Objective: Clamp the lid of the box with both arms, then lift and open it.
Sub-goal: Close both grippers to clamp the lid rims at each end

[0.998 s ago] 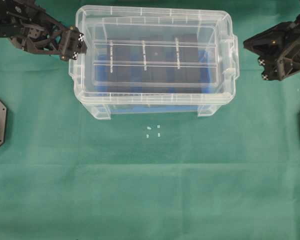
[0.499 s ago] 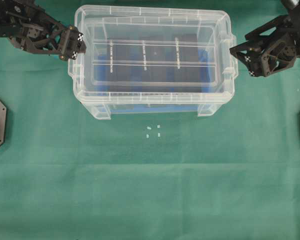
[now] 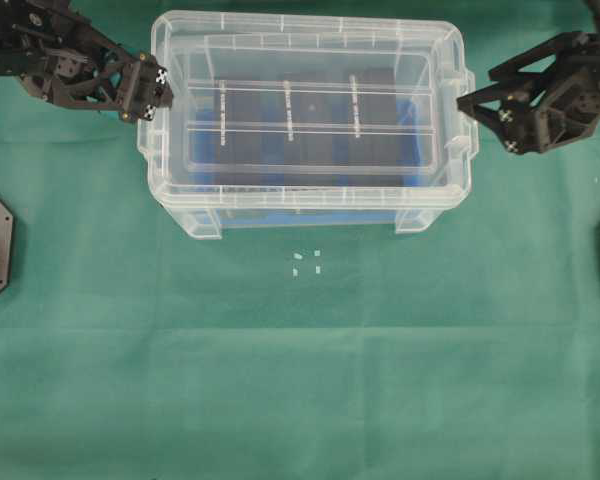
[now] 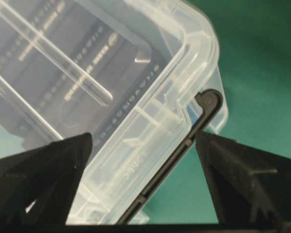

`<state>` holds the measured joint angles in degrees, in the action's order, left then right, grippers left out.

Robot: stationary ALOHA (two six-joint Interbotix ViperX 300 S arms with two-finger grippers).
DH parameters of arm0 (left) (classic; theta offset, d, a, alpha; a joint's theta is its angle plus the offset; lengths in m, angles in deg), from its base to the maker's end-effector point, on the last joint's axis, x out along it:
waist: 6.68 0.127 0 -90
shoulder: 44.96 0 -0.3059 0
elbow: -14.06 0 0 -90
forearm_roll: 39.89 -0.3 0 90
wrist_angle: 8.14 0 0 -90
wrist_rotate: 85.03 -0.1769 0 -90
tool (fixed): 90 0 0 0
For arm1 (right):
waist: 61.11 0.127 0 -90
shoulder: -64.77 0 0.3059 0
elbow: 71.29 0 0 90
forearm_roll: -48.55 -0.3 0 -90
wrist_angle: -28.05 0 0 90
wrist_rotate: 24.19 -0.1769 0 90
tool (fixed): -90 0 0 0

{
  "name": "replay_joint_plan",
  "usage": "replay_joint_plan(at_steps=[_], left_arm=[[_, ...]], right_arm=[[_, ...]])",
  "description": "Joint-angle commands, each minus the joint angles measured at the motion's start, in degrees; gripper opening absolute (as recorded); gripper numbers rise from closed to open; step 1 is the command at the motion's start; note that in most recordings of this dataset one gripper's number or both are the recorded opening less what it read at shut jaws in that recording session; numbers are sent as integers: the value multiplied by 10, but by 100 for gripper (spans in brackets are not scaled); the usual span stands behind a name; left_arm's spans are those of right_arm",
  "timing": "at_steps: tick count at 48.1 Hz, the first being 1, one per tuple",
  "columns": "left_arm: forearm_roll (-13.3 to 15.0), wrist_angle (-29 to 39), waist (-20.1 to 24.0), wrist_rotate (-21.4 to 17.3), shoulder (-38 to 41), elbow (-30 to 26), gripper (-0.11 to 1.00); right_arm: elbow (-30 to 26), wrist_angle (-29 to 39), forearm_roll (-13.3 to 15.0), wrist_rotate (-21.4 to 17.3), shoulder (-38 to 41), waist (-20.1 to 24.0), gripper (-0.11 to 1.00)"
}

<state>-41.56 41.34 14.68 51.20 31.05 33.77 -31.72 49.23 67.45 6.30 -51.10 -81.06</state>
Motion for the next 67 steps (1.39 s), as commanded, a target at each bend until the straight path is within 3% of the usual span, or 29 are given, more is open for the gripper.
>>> replay_joint_plan(at_steps=[1,20,28,33,67], left_arm=[[-2,-4,-4,-2,-9,-9,47],[-2,-4,-7,-2,-10,-8,47],[-2,-4,-10,-2,-10,-8,47],[-2,-4,-10,-1,-10,-8,47],[-2,-8,-28,2,-20,-13,46]], right_arm=[[-3,-6,0,-4,-4,-1,93],[16,-89,0,-38,67,-8,93],[10,-68,-1,-43,69,-11,89],[4,-41,-1,-44,66,-11,72],[-50,-13,4,-32,18,15,64]])
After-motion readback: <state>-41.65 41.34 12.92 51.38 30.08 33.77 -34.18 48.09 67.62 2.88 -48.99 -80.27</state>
